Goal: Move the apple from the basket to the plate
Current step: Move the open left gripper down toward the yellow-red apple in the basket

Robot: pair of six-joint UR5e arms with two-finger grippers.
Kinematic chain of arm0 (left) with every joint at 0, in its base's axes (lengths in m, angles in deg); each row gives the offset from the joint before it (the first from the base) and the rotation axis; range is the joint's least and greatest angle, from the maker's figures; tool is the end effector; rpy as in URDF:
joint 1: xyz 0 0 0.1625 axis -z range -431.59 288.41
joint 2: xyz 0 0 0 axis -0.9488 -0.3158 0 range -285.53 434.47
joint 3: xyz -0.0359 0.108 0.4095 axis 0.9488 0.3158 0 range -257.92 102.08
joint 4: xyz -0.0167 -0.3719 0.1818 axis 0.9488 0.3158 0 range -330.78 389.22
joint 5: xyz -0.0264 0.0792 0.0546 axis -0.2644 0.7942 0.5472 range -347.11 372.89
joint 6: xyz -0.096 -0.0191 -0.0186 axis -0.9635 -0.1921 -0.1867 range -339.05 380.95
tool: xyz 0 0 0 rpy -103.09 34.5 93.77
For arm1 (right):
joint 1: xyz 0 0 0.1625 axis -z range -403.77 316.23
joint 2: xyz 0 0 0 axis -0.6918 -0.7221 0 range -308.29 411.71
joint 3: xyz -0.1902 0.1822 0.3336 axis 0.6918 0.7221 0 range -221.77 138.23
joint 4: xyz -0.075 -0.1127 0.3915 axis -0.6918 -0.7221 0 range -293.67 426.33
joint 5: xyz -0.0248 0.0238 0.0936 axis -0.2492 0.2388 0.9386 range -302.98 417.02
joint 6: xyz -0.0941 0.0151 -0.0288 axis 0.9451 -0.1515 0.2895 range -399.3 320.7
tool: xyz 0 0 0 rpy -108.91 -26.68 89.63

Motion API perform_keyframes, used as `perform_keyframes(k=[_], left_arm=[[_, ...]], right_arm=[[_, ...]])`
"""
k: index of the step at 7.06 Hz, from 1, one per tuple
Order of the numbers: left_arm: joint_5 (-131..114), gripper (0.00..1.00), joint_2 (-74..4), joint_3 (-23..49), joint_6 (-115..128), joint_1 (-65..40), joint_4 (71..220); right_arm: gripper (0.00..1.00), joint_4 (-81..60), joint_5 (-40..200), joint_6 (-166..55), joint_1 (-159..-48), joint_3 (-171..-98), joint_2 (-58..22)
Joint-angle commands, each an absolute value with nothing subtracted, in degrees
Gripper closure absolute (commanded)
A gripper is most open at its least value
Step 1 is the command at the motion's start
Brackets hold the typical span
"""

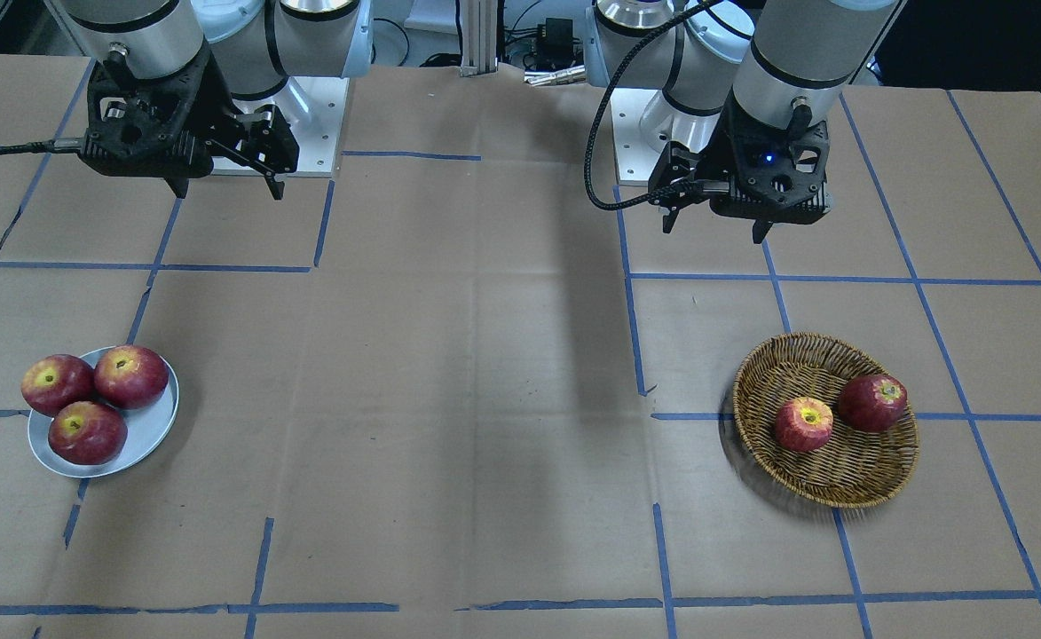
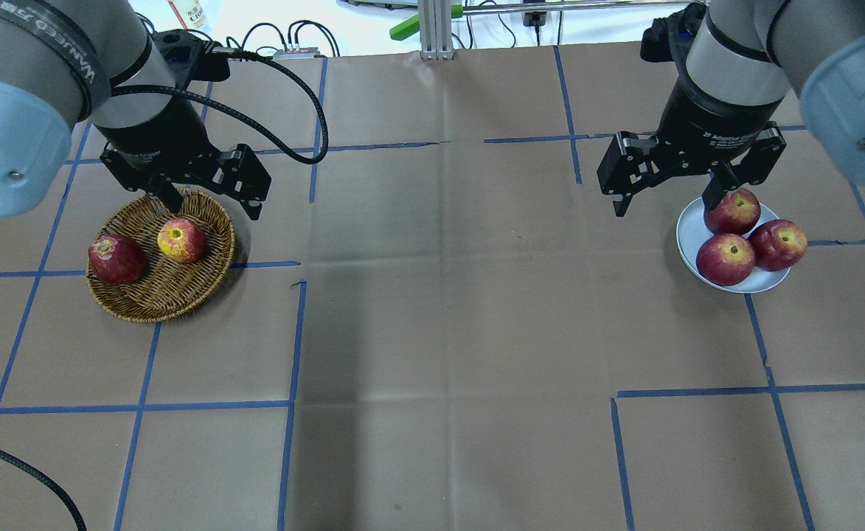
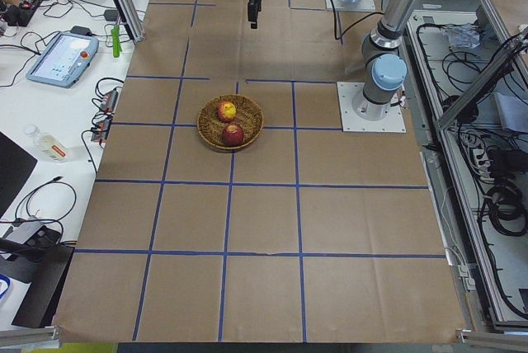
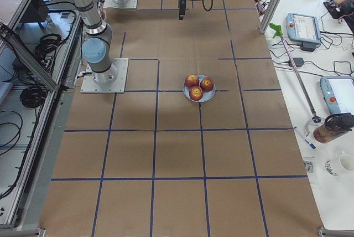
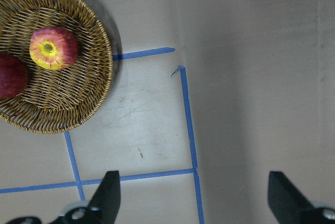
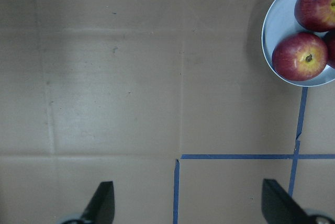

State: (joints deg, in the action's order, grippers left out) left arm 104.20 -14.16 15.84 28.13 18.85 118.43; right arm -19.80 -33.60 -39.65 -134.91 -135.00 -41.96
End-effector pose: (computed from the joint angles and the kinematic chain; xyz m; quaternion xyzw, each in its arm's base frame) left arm -0.1347 -0.4777 0.4687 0.0667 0.9976 0.0146 0.0106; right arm 0.1413 -0.4559 0.4844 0.0070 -0.9995 -0.0299 0.0058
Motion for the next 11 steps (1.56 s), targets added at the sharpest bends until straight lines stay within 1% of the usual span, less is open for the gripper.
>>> perform_keyframes(k=[1, 3, 5, 6, 8, 11], left_arm=[[104.3, 0.01, -14.1, 15.9, 28.2, 18.9, 118.3], [104.7, 0.01, -13.9, 15.4, 28.3, 18.8, 118.3], [105.3, 0.01, -15.3, 16.2, 28.5, 18.3, 118.4], [105.3, 0.01, -14.2, 15.0, 28.0, 18.4, 118.7], [105.4, 0.01, -14.1, 15.4, 22.5, 18.4, 122.5], [105.1, 0.01, -15.4, 16.3, 29.8, 17.6, 121.6]], right_arm=[[0.00, -19.8, -33.6, -39.6, -134.9, -135.0, -42.0], [0.00, -19.8, -33.6, -39.6, -134.9, -135.0, -42.0], [0.00, -19.8, -33.6, -39.6, -134.9, -135.0, -41.9], [0.00, -19.8, -33.6, -39.6, -134.9, -135.0, -41.9], [0.00, -19.8, -33.6, -39.6, -134.9, -135.0, -41.9], [0.00, -19.8, -33.6, -39.6, -134.9, -135.0, -41.9]])
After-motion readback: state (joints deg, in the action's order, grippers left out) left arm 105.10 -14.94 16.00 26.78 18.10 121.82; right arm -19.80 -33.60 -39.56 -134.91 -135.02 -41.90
